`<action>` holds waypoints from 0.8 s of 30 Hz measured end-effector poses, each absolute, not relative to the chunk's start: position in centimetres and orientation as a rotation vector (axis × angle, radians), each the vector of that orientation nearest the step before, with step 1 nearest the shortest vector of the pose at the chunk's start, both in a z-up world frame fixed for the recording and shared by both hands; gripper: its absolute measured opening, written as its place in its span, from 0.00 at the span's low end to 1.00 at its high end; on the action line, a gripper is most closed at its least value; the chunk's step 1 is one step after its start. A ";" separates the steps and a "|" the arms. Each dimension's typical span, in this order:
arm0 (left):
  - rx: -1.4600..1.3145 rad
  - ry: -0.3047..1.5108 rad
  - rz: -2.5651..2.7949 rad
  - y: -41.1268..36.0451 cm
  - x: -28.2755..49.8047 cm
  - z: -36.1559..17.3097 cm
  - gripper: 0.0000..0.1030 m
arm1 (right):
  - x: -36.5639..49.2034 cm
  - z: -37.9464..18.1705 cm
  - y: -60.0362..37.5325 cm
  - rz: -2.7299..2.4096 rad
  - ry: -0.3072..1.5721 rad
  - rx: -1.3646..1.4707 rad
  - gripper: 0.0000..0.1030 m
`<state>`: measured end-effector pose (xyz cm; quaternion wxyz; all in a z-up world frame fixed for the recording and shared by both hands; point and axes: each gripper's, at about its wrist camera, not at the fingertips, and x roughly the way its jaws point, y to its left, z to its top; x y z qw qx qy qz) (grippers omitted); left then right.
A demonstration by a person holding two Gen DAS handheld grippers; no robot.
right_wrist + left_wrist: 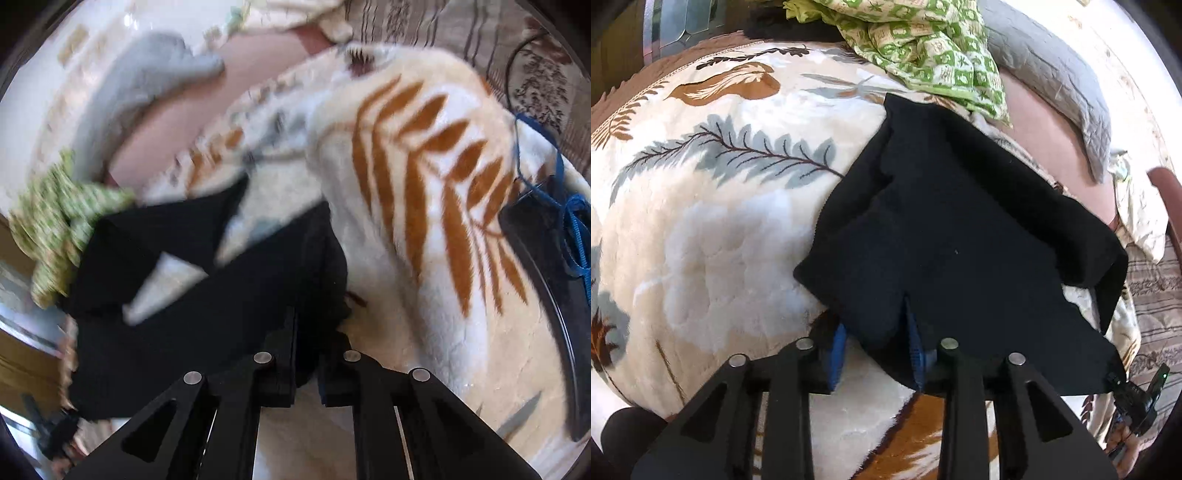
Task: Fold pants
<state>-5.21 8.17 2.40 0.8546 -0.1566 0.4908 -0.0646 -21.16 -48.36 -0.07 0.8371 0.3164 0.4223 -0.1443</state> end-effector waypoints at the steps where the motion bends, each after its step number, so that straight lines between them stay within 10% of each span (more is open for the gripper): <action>1: -0.317 1.028 -0.120 8.1 -5.3 2.7 0.44 | -21.3 0.2 -48.2 -0.311 0.898 0.654 0.16; 4: -0.275 0.993 -0.049 8.4 -5.8 3.7 0.58 | -21.8 1.5 -47.7 -0.351 0.900 0.600 0.35; 24: -0.125 0.834 -0.116 4.3 -8.0 8.8 0.71 | -18.1 7.6 -34.4 -0.046 0.851 0.385 0.54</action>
